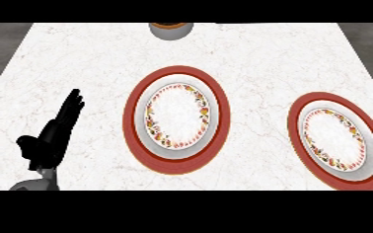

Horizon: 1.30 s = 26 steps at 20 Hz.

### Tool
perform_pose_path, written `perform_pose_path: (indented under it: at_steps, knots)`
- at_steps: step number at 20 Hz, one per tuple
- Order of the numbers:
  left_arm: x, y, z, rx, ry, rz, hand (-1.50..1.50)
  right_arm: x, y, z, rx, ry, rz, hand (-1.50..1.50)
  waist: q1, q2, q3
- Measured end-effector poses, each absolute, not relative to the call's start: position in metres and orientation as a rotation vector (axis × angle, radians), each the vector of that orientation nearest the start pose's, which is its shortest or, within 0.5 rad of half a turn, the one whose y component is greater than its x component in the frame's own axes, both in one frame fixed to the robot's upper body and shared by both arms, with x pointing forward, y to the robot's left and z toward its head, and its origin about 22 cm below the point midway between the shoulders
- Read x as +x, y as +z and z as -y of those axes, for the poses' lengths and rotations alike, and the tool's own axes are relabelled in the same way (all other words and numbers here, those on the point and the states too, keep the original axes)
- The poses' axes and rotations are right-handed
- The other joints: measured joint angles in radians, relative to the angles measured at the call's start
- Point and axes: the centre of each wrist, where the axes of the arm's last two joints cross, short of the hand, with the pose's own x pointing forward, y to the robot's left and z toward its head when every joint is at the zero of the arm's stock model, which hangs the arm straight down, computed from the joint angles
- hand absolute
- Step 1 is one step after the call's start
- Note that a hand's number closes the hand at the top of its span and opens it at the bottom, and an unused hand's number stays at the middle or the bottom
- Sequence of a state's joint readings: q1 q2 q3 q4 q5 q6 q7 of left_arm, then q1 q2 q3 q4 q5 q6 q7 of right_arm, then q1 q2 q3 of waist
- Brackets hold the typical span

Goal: Pick the lemon from the plate and place it in the plate

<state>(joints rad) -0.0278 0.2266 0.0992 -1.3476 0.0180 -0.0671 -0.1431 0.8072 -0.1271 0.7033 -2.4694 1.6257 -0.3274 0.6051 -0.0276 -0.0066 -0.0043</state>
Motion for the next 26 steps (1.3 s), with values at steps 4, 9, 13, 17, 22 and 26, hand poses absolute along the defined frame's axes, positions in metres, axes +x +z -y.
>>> perform_pose_path:
  at_steps: [4, 9, 13, 17, 22, 26]
  knots:
    - [0.248, -0.024, -0.306, 0.166, -0.136, 1.518, 0.0, 0.058, 0.125, 0.142, -1.227, 0.422, 1.386, 1.5, 0.013, 0.003, 0.001]
    - [0.252, -0.019, -0.302, 0.157, -0.149, 1.519, 0.0, 0.07, 0.133, 0.118, -1.21, 0.444, 1.41, 1.5, 0.031, 0.009, 0.001]
    - [0.255, -0.017, -0.3, 0.141, -0.155, 1.525, 0.0, 0.074, 0.137, 0.113, -1.218, 0.535, 1.431, 1.5, 0.042, 0.013, 0.001]
    - [0.258, -0.017, -0.294, 0.14, -0.163, 1.535, 0.0, 0.084, 0.137, 0.112, -1.174, 0.575, 1.464, 1.5, 0.054, 0.017, 0.002]
    - [0.263, -0.011, -0.294, 0.124, -0.172, 1.538, 0.0, 0.095, 0.135, 0.109, -1.091, 0.609, 1.5, 1.5, 0.072, 0.022, 0.002]
    - [0.263, -0.012, -0.288, 0.117, -0.187, 1.54, 0.0, 0.104, 0.134, 0.108, -1.042, 0.62, 1.511, 1.5, 0.082, 0.025, 0.002]
